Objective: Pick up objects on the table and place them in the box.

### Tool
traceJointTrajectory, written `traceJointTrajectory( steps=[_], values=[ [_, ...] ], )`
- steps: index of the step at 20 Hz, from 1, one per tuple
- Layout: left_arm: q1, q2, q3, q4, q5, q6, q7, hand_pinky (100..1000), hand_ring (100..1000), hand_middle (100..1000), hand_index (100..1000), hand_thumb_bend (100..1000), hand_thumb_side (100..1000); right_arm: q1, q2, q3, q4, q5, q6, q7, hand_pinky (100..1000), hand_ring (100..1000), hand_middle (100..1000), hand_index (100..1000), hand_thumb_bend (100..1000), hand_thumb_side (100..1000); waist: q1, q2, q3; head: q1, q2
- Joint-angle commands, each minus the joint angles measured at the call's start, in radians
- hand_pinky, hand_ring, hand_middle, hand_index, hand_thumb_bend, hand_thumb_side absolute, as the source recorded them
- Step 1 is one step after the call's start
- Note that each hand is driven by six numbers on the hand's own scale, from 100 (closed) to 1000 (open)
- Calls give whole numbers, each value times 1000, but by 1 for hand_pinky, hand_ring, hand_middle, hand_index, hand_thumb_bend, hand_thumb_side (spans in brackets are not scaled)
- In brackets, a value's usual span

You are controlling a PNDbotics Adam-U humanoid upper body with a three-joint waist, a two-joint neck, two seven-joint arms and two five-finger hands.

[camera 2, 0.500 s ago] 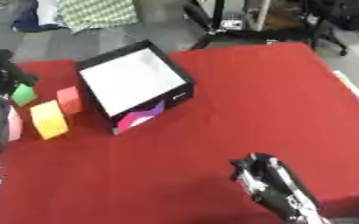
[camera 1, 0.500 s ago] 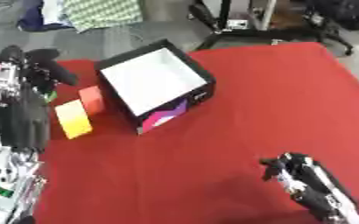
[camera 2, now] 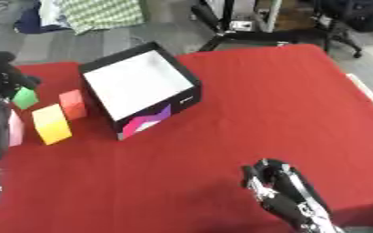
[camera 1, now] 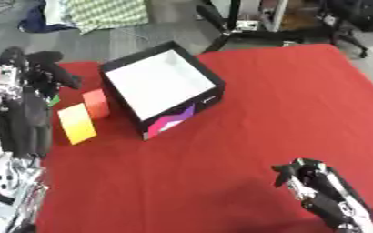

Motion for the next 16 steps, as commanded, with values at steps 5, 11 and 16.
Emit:
traceJointTrajectory(
  steps=[5,11,16],
  values=[
    [-13,108,53,-15,-162,-17,-79,690,516,510,750,100,636,-1,-12,-12,-17,8,20,-29,839,466,234,452,100,242,13,3,-1,-10,-2],
    [48,415,91,-15,-692,-10,-384,805,743,761,956,100,516,0,-18,-8,-17,9,29,-39,839,467,235,453,100,238,19,-1,-13,-18,-2],
    [63,618,42,-15,-834,112,-627,798,757,785,973,100,620,2,-23,-4,-17,9,31,-36,839,467,234,453,100,238,23,-6,-27,-15,-2]
  ],
)
